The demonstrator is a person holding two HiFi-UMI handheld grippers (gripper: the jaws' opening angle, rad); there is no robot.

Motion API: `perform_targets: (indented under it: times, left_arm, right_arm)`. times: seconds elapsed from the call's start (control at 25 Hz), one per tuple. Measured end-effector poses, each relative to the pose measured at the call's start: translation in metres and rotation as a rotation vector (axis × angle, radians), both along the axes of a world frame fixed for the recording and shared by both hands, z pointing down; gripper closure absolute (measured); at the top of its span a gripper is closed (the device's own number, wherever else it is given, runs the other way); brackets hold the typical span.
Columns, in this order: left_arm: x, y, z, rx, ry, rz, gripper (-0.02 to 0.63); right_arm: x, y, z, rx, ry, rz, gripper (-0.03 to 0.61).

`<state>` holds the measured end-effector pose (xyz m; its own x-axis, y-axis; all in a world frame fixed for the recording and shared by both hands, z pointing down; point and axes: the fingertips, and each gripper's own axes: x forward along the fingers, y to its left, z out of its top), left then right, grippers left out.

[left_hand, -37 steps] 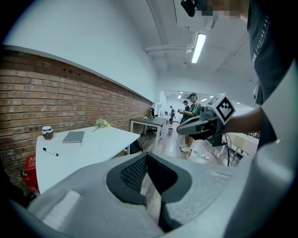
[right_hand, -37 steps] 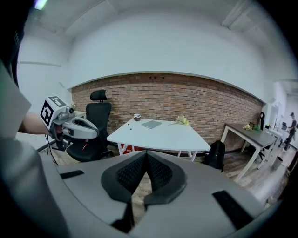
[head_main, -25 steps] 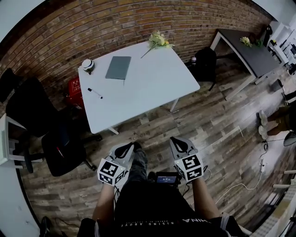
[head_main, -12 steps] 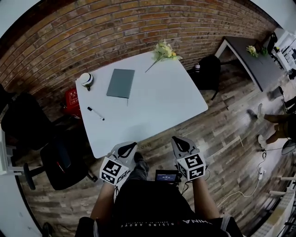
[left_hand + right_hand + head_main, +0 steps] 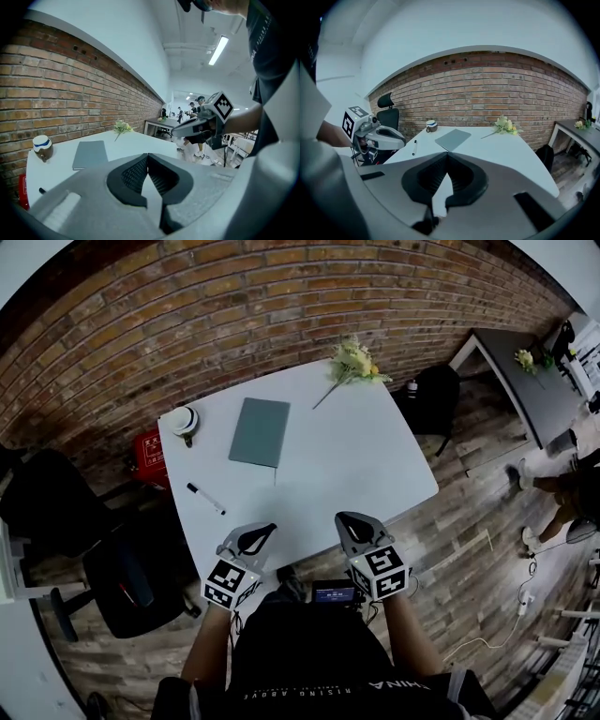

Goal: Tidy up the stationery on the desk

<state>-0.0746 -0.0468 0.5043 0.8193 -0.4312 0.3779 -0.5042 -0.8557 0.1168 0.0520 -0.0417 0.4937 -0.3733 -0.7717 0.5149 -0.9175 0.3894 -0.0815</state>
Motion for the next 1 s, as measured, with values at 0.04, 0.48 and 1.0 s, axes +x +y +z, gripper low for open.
perform_targets:
  times: [0.04,0.48,1.0]
  left_arm:
    - [-0.001,-0.006,0.001,-0.003,0.001,-0.004,0.601]
    - [0.001,-0.043,0.013,-0.031,-0.016,-0.078,0.601]
    - [0.038,-0.074,0.02,-0.04,-0.018,-0.318,0.601]
  right_arm:
    - [-0.003,-0.006,0.0,-0.001,-0.001,-0.007,0.569]
    - [-0.012,-0.053,0.006,-0.019,-0.002,-0.126,0.569]
    - [0.006,-0.111,0.006,-0.002,-0.014,-0.388,0.569]
